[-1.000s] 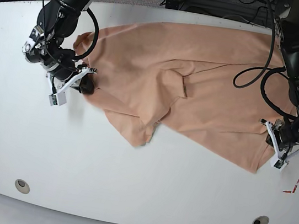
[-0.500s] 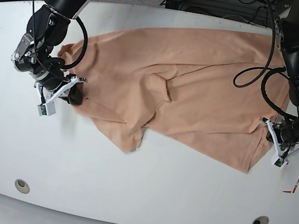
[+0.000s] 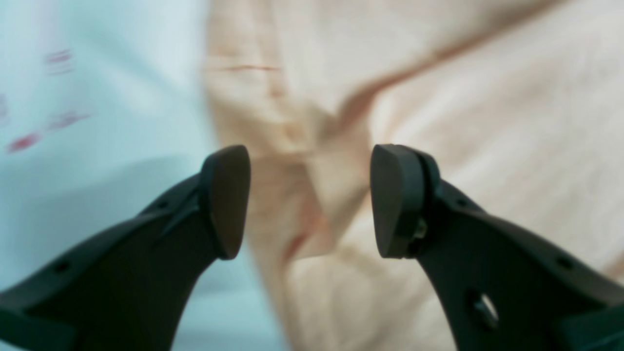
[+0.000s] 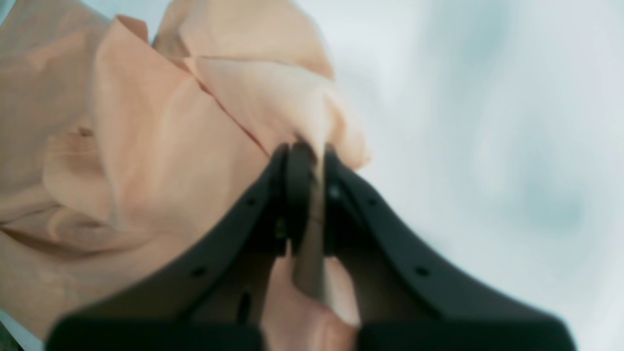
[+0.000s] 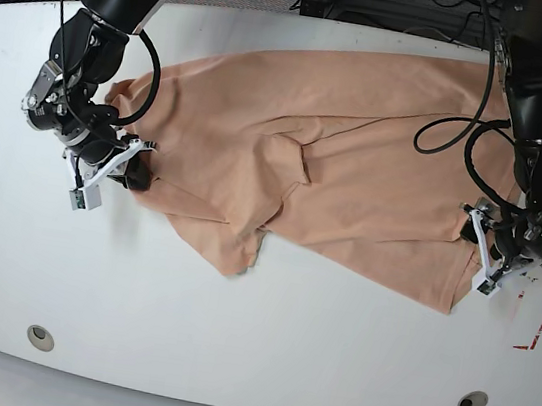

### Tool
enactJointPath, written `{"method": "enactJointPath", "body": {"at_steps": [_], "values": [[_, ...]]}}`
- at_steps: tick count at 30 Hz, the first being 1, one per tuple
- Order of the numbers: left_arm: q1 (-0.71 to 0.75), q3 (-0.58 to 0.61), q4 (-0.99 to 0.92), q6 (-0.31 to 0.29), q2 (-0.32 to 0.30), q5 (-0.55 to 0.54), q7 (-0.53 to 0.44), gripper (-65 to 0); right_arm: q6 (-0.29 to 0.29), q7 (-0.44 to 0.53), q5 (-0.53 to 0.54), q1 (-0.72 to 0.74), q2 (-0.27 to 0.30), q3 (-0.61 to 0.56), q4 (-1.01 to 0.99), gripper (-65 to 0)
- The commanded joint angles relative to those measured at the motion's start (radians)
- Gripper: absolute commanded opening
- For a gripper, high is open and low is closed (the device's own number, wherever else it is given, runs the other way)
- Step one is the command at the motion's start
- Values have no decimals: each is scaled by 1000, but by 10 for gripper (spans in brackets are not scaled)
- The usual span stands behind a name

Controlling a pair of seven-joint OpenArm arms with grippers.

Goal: Fold the T-shirt properly
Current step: 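Lift the shirt high with both grippers, shaking it out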

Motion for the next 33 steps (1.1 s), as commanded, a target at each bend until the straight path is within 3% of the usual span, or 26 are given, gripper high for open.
{"method": "enactJointPath", "body": {"at_steps": [1, 21, 33], "values": [[-20, -1, -33, -1, -19, -6, -4, -285, 2, 21, 21, 24, 9, -1, 15, -650], [-20, 2, -96, -1, -17, -4, -4, -286, 2, 22, 24, 24, 8, -1, 14, -650], [-20, -4, -108, -1, -16, 0, -4, -628, 2, 22, 24, 24, 8, -1, 14, -650]]}}
